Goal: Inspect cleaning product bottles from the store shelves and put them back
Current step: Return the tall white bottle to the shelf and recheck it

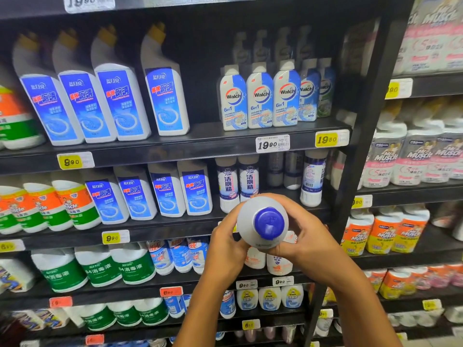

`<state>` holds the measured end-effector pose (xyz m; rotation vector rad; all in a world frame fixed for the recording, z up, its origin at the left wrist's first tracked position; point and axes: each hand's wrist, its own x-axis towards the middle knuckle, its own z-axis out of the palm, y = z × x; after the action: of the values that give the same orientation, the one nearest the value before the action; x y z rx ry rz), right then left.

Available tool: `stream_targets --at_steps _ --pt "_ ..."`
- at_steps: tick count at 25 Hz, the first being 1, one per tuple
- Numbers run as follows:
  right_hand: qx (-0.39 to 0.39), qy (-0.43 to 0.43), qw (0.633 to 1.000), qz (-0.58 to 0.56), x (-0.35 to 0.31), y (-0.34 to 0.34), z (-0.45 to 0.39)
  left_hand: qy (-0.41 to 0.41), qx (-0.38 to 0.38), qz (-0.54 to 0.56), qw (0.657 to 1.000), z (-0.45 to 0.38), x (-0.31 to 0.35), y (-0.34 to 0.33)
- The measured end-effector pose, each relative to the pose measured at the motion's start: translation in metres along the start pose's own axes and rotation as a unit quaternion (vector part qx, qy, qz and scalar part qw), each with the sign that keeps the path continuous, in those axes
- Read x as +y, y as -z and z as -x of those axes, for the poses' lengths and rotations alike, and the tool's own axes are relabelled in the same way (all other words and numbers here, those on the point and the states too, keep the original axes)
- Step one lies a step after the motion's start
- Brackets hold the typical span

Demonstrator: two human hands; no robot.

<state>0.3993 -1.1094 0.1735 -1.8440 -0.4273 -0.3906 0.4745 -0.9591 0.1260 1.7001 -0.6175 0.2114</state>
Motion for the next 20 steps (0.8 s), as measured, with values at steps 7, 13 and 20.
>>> stream_targets --at_steps 7,13,20 --pt "-0.001 -0.016 0.999 -0.047 0.006 0.003 0.001 0.036 -0.076 0.019 0.996 0.01 -0.004 0.007" --pt "0.026 -0.018 0.997 -0.07 0.01 0.002 -0.002 0.05 -0.096 0.019 0.994 0.018 0.002 0.011" --pt "0.12 -0.023 0.977 -0.176 0.008 -0.003 -0.014 0.127 -0.202 0.149 0.96 0.027 0.013 0.022"
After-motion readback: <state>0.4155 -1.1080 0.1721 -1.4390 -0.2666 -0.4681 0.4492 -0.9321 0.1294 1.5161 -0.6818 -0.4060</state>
